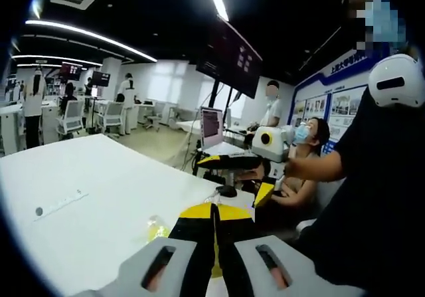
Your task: Compare the silicone blocks by pressing each to a similar depth, holding the contact briefly, and releasing to observe deformation and rebound differences across the visible hardness samples.
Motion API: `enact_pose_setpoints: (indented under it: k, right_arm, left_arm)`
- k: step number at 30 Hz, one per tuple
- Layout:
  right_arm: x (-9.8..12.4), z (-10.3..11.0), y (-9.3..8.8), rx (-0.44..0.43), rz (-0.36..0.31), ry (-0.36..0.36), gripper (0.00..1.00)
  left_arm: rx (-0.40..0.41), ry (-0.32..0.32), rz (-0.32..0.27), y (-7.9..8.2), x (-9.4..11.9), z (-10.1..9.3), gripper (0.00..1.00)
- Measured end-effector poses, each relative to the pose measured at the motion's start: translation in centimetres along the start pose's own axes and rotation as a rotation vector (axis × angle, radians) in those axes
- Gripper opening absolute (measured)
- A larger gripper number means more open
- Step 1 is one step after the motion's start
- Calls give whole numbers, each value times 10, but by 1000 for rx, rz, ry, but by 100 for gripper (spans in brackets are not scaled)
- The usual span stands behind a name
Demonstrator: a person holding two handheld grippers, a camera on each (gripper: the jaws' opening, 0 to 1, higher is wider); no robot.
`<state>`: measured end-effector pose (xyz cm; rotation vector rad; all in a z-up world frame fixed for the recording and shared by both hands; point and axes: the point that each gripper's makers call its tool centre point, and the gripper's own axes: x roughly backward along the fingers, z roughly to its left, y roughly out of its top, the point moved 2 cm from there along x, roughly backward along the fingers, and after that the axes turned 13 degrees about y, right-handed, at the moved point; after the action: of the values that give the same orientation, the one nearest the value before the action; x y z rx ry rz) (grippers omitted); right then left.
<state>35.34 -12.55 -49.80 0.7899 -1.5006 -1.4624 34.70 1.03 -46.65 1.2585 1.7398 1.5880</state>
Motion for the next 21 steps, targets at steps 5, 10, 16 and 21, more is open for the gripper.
enact_pose_setpoints:
  k: [5,10,16,21]
  right_arm:
    - [26,3,-2,-11,-3,-43,81]
    - [50,-1,-15,-9,28,-111,79]
    - [69,2,-45,-75,93,-152,78]
    - [75,10,-68,-130,137,-162,74]
  left_arm:
    - [15,11,-7,-2,0,4,0]
    - [45,24,-3,-4,-3,9,0]
    - [62,47,-1,-6,-4,17,0]
    - [88,56,-7,-5,-4,22,0]
